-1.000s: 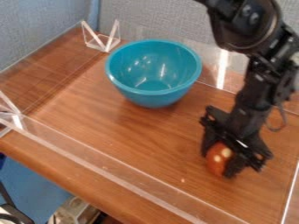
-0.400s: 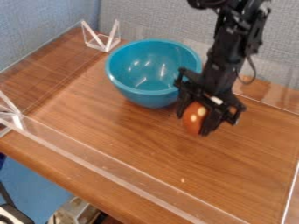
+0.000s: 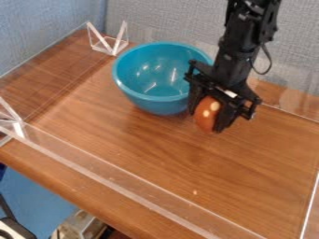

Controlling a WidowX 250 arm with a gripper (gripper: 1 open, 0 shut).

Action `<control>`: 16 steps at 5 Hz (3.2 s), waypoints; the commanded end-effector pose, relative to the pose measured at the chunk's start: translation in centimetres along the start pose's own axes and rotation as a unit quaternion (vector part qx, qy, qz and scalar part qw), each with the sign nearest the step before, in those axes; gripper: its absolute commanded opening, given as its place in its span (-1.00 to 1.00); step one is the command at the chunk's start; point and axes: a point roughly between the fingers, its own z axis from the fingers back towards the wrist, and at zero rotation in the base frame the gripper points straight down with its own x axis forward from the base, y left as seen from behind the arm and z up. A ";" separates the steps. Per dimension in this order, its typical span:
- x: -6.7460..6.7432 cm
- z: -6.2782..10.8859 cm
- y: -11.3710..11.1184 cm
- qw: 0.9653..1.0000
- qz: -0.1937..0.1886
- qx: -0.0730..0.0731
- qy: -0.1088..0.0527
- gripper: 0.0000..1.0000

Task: Put the mushroom in the blue bowl

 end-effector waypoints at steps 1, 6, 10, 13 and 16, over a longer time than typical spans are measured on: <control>0.8 2.1 0.6 0.999 0.008 -0.005 -0.041 -1.00; 1.9 1.2 0.6 0.999 0.001 -0.019 -0.043 -1.00; 2.0 1.8 0.3 0.998 -0.002 -0.032 -0.054 -1.00; 2.0 1.9 0.0 0.998 -0.006 -0.039 -0.059 -1.00; 2.1 3.6 1.6 0.995 0.042 -0.049 -0.073 -1.00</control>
